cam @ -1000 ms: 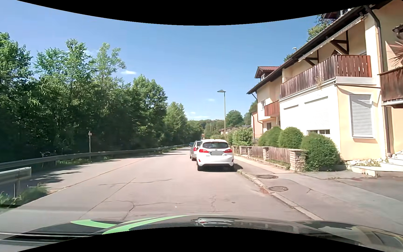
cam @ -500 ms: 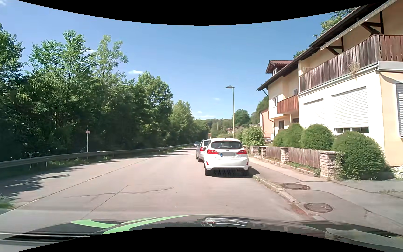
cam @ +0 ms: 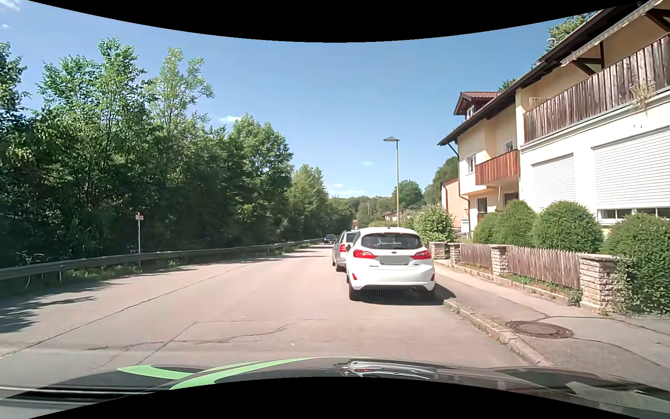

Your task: Follow the waypoints while adhering to traffic rules and regulations

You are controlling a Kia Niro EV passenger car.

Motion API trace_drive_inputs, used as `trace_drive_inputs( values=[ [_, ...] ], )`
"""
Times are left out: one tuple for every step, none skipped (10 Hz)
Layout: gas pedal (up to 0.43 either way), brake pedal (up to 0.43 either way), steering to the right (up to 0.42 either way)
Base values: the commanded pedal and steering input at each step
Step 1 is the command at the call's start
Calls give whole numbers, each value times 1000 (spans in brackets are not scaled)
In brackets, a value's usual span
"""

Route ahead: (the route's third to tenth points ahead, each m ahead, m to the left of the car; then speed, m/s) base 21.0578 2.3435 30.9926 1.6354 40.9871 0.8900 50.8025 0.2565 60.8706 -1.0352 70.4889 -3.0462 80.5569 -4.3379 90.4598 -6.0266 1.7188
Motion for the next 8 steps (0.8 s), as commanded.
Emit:
trace_drive_inputs(
  values=[
    [0, 274, -67],
    [0, 274, -67],
    [0, 280, -66],
    [0, 280, -66],
    [0, 280, -66],
    [0, 280, -66],
    [0, 280, -66],
    [0, 280, -66]
  ],
)
